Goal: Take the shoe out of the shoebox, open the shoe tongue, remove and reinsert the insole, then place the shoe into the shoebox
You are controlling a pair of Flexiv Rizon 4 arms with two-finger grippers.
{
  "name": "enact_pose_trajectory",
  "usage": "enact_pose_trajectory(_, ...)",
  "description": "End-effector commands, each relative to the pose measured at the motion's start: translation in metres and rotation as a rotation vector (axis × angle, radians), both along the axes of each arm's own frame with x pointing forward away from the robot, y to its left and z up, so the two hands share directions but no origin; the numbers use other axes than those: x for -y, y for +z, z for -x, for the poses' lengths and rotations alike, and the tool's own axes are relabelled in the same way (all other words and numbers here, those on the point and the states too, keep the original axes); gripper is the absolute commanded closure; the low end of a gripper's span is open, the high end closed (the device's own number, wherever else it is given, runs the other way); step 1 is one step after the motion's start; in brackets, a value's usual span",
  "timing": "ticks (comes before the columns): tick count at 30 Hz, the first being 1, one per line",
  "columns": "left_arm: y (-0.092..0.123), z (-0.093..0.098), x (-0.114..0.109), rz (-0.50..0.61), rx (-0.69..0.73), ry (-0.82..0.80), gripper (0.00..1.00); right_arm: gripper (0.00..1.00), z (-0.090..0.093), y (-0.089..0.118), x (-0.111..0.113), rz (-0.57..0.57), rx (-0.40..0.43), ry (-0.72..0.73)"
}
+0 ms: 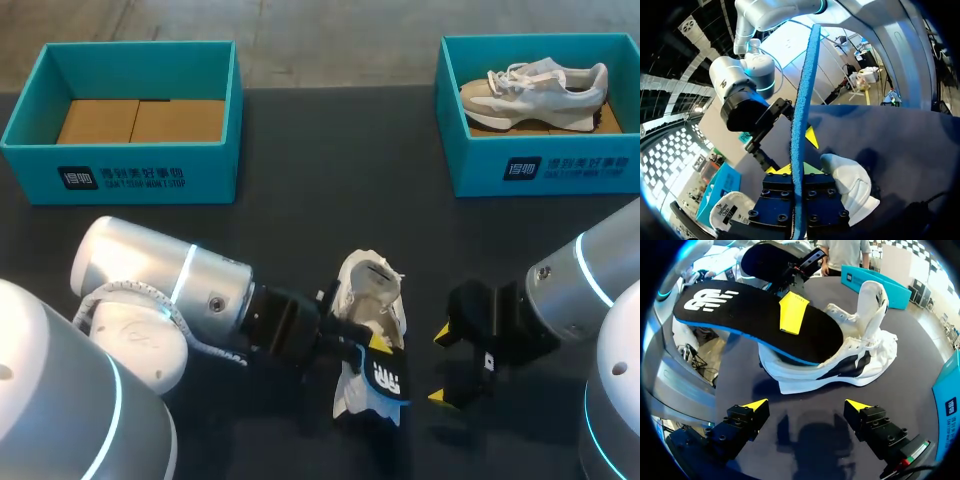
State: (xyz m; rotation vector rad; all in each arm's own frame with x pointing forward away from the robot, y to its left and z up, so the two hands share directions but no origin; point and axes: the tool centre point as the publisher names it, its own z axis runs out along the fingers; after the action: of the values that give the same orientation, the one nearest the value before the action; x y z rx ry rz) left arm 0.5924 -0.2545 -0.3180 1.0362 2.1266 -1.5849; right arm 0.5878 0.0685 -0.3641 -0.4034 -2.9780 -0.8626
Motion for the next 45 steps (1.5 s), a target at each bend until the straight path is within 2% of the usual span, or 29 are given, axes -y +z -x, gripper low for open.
enact_pose_trajectory(1, -0.002, 0.001, -0.004, 0.046, -0.012, 0.006, 1.0, 0.0, 0.002, 0.001, 0.001, 0.0, 0.002, -0.001)
enact_pose_trajectory(9, -0.008, -0.001, -0.009, 0.135, -0.044, -0.003, 1.0, 0.0, 0.002, 0.001, 0.001, 0.0, 0.002, -0.001)
enact_pose_trajectory(20, -0.016, -0.009, -0.01, 0.185, -0.04, 0.01, 1.0, 0.0, 0.002, 0.001, 0.001, 0.0, 0.002, -0.001)
enact_pose_trajectory(39, -0.03, -0.028, -0.005, 0.098, -0.015, 0.085, 1.0, 0.0, 0.002, 0.001, 0.001, 0.0, 0.002, -0.001)
enact_pose_trajectory(45, -0.03, -0.028, -0.006, 0.1, -0.02, 0.086, 1.0, 0.0, 0.002, 0.001, 0.001, 0.0, 0.002, -0.001)
